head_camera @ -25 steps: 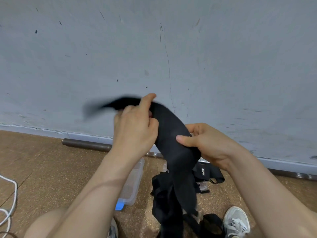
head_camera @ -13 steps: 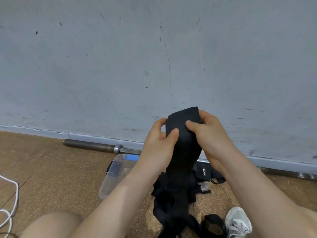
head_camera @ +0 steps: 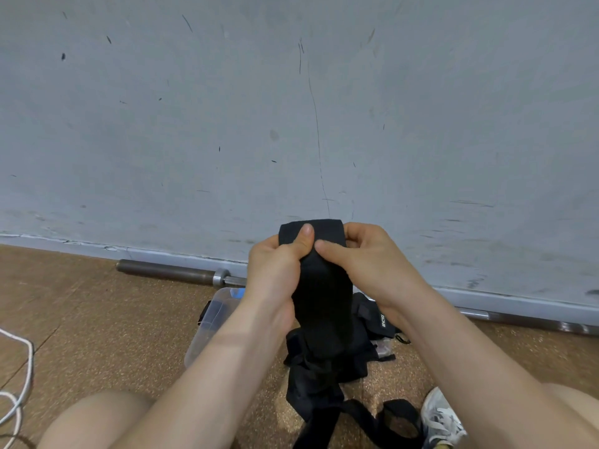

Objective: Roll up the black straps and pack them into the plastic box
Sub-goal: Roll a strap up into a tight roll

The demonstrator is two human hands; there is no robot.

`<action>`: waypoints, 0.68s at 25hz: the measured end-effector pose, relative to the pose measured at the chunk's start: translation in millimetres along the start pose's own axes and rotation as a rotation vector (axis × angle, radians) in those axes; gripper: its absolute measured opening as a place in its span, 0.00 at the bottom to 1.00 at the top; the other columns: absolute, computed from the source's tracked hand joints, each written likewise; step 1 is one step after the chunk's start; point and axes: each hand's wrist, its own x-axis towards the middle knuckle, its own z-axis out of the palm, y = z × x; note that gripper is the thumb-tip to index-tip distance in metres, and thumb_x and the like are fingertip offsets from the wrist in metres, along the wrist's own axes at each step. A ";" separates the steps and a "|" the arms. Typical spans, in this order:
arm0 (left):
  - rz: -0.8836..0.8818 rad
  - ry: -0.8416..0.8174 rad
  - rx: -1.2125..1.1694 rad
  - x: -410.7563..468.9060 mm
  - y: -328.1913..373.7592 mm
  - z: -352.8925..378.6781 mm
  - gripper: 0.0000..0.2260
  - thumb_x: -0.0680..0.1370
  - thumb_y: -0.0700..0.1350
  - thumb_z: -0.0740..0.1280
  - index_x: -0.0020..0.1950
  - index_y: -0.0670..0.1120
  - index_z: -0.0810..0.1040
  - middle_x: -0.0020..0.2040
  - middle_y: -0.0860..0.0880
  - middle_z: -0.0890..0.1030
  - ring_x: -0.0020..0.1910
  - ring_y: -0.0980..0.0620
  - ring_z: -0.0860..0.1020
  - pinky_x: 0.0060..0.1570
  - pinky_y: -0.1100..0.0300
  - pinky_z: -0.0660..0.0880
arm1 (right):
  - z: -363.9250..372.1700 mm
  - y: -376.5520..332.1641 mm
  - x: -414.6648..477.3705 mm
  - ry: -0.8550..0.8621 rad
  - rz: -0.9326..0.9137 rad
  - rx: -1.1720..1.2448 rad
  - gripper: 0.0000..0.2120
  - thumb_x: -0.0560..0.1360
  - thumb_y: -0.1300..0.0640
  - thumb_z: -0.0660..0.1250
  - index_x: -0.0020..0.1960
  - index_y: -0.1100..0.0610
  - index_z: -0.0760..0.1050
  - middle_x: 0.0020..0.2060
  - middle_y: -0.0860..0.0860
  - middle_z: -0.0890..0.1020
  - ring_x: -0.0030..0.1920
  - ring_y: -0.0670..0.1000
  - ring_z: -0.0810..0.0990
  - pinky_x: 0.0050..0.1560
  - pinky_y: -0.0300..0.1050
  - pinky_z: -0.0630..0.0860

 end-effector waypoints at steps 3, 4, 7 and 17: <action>0.129 0.035 0.021 -0.7 -4.7 1.3 0.04 0.78 0.40 0.69 0.49 0.40 0.83 0.44 0.41 0.86 0.44 0.45 0.85 0.37 0.58 0.81 | 8.4 0.3 -3.4 0.068 -0.029 0.092 0.04 0.76 0.62 0.71 0.50 0.60 0.81 0.43 0.57 0.87 0.45 0.55 0.86 0.49 0.51 0.84; 0.157 0.023 0.043 0.0 -5.0 1.3 0.05 0.78 0.41 0.69 0.49 0.41 0.83 0.44 0.42 0.86 0.44 0.45 0.85 0.38 0.58 0.81 | 10.8 -0.3 -4.1 0.092 -0.054 0.103 0.03 0.76 0.62 0.71 0.49 0.61 0.81 0.43 0.57 0.86 0.45 0.56 0.86 0.49 0.52 0.83; 0.115 -0.126 0.078 0.3 2.9 -0.8 0.08 0.78 0.44 0.69 0.51 0.40 0.83 0.45 0.41 0.86 0.41 0.48 0.85 0.35 0.61 0.80 | 9.7 -4.5 -1.4 0.204 -0.094 0.140 0.04 0.76 0.62 0.72 0.48 0.63 0.80 0.44 0.61 0.86 0.45 0.58 0.86 0.49 0.55 0.83; 0.193 -0.004 0.131 18.3 4.5 -11.4 0.09 0.83 0.42 0.60 0.55 0.41 0.80 0.49 0.42 0.85 0.48 0.46 0.84 0.46 0.53 0.81 | -11.2 7.0 6.0 -0.252 -0.030 -0.307 0.12 0.78 0.58 0.68 0.61 0.52 0.78 0.50 0.48 0.86 0.51 0.48 0.85 0.58 0.53 0.80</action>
